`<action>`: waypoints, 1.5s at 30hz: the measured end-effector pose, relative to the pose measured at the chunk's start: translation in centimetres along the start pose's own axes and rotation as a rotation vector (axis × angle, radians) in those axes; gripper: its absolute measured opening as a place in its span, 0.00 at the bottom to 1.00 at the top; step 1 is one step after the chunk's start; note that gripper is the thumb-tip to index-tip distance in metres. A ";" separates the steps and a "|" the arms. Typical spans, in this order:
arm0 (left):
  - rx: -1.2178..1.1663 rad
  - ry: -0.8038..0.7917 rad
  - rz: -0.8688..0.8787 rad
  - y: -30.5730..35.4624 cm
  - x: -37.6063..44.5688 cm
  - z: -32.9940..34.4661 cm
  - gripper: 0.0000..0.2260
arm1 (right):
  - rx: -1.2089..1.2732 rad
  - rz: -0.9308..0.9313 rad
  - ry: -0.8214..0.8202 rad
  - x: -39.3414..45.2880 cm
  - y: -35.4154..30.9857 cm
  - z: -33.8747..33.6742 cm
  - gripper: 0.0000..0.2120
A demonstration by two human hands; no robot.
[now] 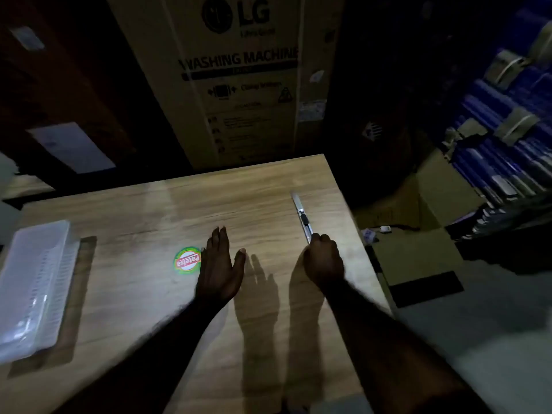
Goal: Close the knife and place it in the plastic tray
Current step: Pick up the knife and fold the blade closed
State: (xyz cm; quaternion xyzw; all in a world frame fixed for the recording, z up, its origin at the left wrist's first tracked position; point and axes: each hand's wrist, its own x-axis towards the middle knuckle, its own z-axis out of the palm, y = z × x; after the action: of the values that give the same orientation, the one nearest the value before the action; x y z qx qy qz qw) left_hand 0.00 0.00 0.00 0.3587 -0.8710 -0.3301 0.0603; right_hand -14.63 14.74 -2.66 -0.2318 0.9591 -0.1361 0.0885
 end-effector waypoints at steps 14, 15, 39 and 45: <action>-0.185 -0.050 -0.172 5.5 3.3 5.3 0.24 | 0.321 0.219 -0.079 4.1 1.2 1.5 0.14; -0.216 -0.046 -0.187 5.9 3.4 5.5 0.22 | 0.355 0.242 -0.089 4.4 1.5 1.7 0.14; -0.771 -0.041 -0.424 9.2 7.4 2.4 0.05 | 1.350 0.399 -0.621 1.1 0.2 -3.0 0.10; -0.794 -0.123 -0.398 9.2 6.5 1.7 0.17 | 1.344 0.384 -0.611 0.8 -0.6 -3.6 0.07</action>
State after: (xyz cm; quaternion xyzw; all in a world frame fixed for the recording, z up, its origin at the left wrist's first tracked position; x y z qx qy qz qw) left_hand -10.73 1.41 3.55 0.4482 -0.5927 -0.6648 0.0767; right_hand -15.91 14.62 0.85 0.0154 0.6265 -0.6027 0.4940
